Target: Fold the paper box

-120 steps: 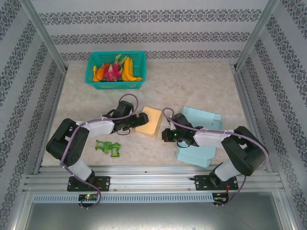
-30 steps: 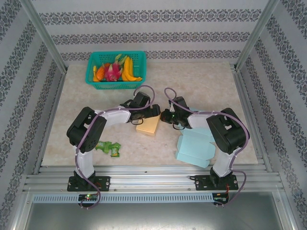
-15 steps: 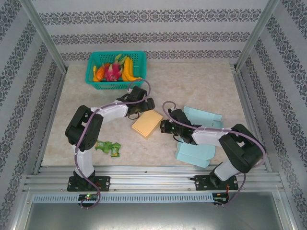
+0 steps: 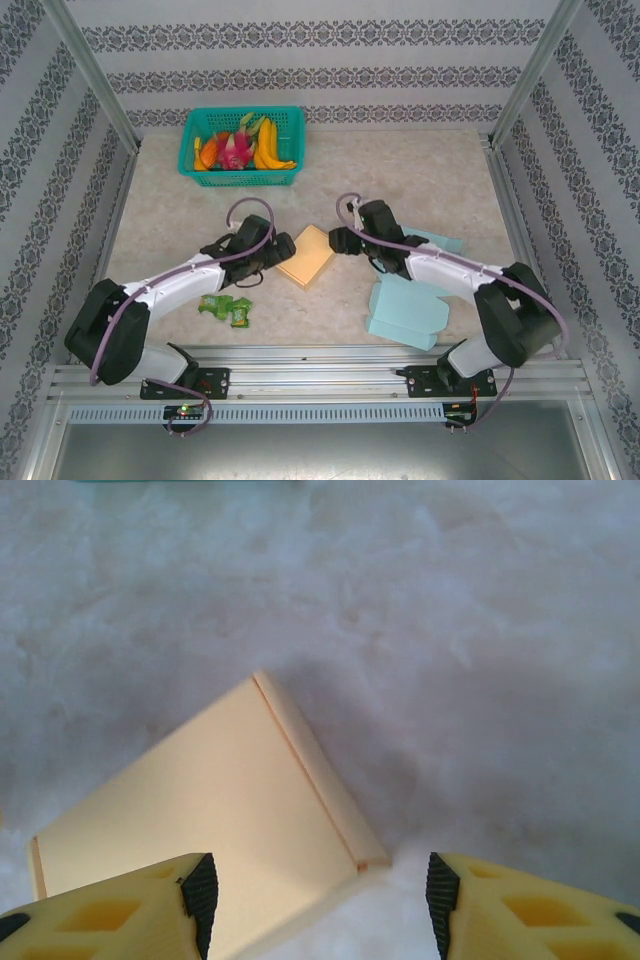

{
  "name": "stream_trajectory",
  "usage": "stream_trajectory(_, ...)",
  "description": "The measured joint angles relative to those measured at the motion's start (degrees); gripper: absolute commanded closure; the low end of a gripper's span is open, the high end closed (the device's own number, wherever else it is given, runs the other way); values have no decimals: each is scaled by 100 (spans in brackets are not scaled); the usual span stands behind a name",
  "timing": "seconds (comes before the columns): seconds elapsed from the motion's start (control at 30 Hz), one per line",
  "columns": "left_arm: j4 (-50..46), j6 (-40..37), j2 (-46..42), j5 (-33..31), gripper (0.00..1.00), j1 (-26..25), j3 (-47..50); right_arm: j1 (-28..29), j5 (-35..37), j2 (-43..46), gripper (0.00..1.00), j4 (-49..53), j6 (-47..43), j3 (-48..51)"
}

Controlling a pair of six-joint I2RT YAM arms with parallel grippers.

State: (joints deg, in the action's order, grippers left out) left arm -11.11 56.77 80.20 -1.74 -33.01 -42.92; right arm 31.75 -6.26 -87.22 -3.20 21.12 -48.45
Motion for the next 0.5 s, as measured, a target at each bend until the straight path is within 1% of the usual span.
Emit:
stream_trajectory(0.1,188,361,-46,46,1,-293,321,-120,-254,-452,40,107,-214,-407)
stream_trajectory(0.23,461,658,-46,-7,1,-584,356,-125,-516,-935,38,289,-422,-721)
stream_trajectory(0.37,686,798,-9,-72,1,-664,337,-125,-706,-1333,38,433,-557,-981)
stream_trajectory(0.5,820,828,306,-63,3,-667,179,-127,-841,-1565,38,476,-643,-1126)
